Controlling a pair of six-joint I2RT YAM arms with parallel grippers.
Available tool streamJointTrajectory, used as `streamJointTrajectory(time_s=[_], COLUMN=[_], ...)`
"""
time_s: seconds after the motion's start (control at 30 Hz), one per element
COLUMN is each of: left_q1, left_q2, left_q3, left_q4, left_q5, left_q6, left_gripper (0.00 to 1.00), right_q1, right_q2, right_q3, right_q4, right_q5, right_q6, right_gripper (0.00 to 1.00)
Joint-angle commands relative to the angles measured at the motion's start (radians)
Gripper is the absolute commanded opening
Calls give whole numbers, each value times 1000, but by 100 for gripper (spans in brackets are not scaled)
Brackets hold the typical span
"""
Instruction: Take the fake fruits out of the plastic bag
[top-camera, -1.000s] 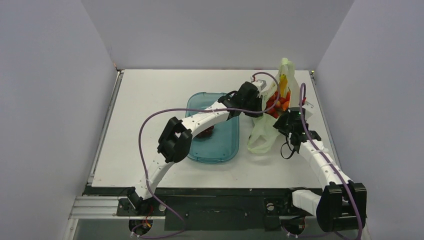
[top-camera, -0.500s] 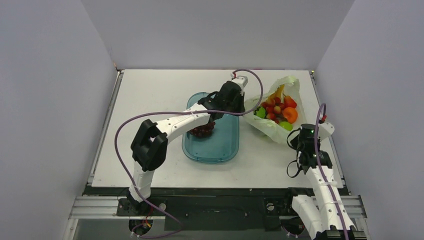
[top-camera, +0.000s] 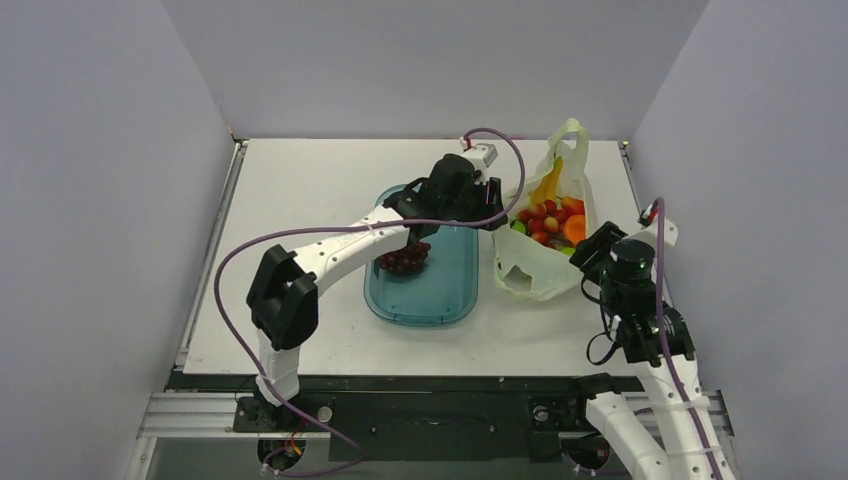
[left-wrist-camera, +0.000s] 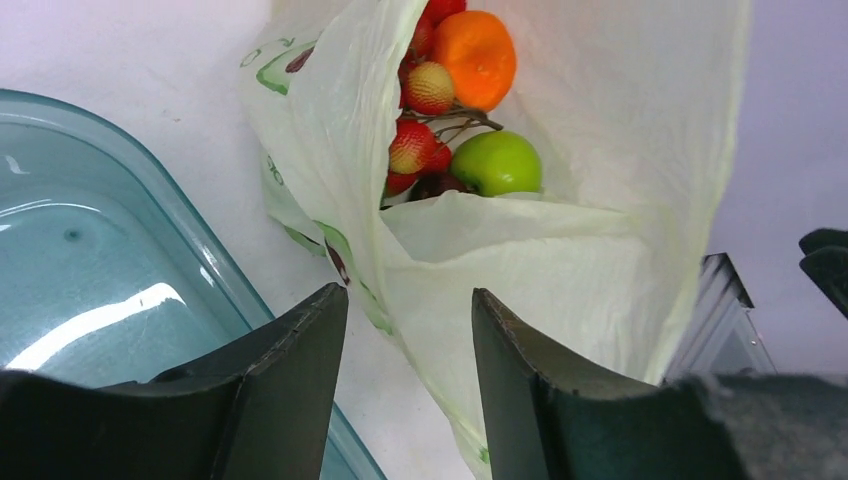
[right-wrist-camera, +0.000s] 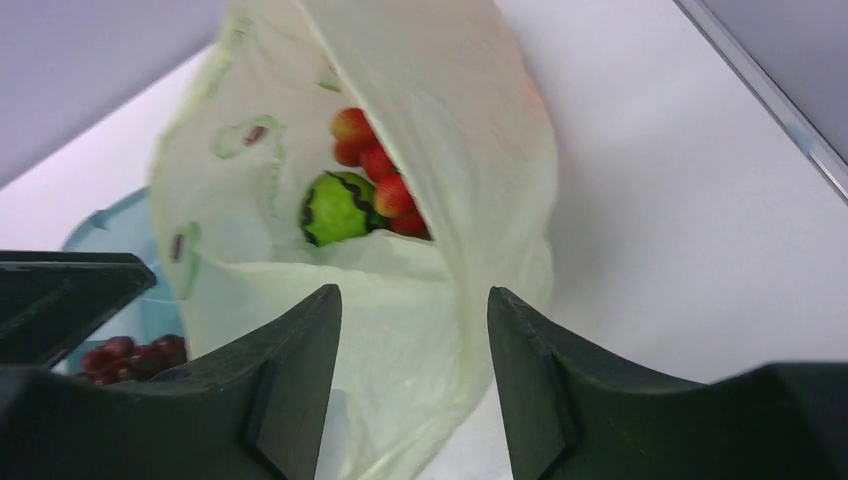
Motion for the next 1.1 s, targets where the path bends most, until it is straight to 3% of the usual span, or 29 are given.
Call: streamJointTrajectory(time_s=[0.0, 0.23, 0.33, 0.53, 0.7, 0.87, 1.07], left_q1=[6, -4, -48, -134, -150, -146, -129], left_q2=[-149, -153, -162, -183, -270, -408, -522], left_q3=[-7, -98, -187, -295, -331, -366, -348], left_q4=[24, 70, 133, 195, 150, 76, -50], left_q5=[49, 130, 136, 107, 47, -60, -184], left_q6=[-4, -71, -100, -131, -91, -19, 66], left_gripper=[48, 51, 51, 51, 52, 52, 55], right_q1=[52, 99, 101, 100, 103, 104, 96], right_q2=[79, 272, 334, 457, 434, 301, 303], right_q3=[118, 14, -68, -228, -210, -107, 3], right_q4=[26, 256, 357, 456, 402, 278, 236], right_q5=[-47, -294, -279, -270, -270, -143, 35], right_q6=[-33, -2, 14, 39, 29, -22, -45], right_gripper=[52, 50, 39, 36, 35, 36, 54])
